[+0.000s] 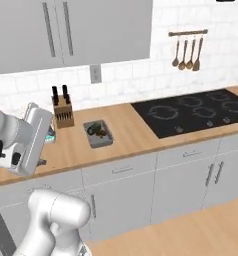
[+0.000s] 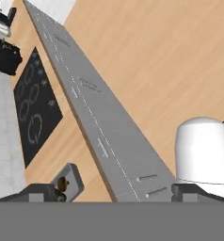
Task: Take the meat container that has the shrimp and place it on the second highest rack of the freezer. Then take the vegetable container that has the mushroom and cucumber and place it on the highest rack of the freezer.
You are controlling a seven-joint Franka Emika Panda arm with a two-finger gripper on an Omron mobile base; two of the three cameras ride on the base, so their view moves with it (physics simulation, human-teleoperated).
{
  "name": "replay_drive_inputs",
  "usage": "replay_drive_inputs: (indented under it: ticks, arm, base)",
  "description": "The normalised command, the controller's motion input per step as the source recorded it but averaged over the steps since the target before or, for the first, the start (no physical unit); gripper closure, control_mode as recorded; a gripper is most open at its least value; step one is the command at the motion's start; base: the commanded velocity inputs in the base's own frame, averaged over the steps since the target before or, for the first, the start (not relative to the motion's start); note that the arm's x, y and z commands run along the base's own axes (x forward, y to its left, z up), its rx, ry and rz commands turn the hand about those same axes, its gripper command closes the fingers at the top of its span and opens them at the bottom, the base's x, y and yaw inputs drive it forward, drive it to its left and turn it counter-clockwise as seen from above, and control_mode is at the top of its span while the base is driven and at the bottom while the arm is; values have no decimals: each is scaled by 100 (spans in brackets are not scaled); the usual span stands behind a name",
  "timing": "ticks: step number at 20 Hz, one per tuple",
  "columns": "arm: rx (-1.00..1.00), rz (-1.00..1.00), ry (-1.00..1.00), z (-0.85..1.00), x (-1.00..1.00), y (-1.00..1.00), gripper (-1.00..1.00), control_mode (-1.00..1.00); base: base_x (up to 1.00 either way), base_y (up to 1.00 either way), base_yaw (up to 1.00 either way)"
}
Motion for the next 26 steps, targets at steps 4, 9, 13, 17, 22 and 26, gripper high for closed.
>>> replay_drive_inputs:
  ticks: [4, 9, 13, 17, 22, 26]
  arm:
    - [0, 0, 0, 0, 0, 0, -100, 100]
    - [0, 0, 0, 0, 0, 0, -100, 100]
    - [0, 0, 0, 0, 0, 0, -100, 100]
    - [0, 0, 0, 0, 0, 0, -100, 100]
    - [0, 0, 0, 0, 0, 0, -100, 100]
    - [0, 0, 0, 0, 0, 0, -100, 100]
  base:
    - [76, -23, 48]
    - [57, -36, 44]
    - [46, -31, 40]
    - [6, -21, 32]
    - [18, -29, 29]
    - [27, -35, 31]
